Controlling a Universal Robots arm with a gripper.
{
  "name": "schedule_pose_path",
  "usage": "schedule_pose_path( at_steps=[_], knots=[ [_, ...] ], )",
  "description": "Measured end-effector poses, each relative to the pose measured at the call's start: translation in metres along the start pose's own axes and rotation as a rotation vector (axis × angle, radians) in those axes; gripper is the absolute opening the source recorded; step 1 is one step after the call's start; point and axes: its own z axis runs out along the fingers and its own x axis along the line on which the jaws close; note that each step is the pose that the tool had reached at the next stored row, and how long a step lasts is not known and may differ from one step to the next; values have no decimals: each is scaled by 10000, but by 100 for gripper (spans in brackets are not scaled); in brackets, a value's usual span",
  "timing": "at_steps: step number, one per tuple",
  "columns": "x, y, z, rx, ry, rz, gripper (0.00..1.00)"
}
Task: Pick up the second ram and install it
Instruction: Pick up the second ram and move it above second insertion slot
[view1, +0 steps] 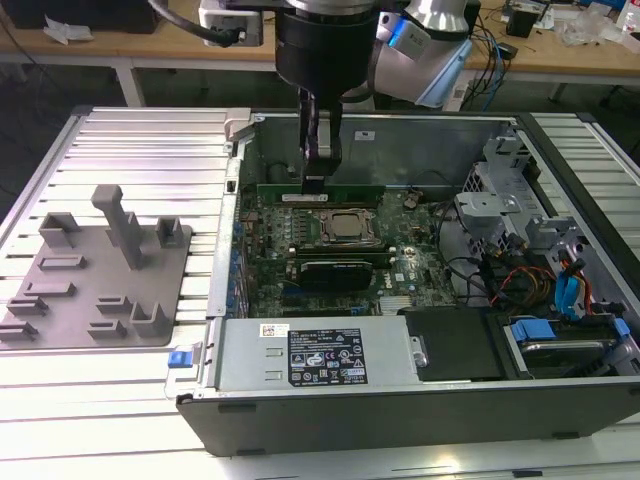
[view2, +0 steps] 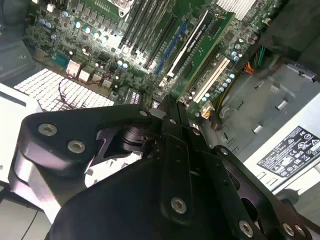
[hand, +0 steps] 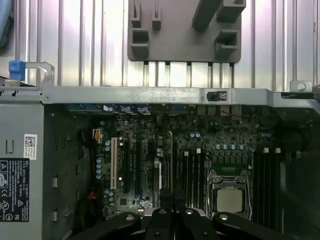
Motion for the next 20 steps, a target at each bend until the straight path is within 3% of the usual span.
schedule_pose_path(
  at_steps=[4, 14, 20],
  knots=[
    [-92, -60, 55, 1, 0, -19, 9],
    [-180, -207, 249, 1, 1, -64, 9],
    [-282, -279, 384, 0, 3, -106, 9]
  ],
)
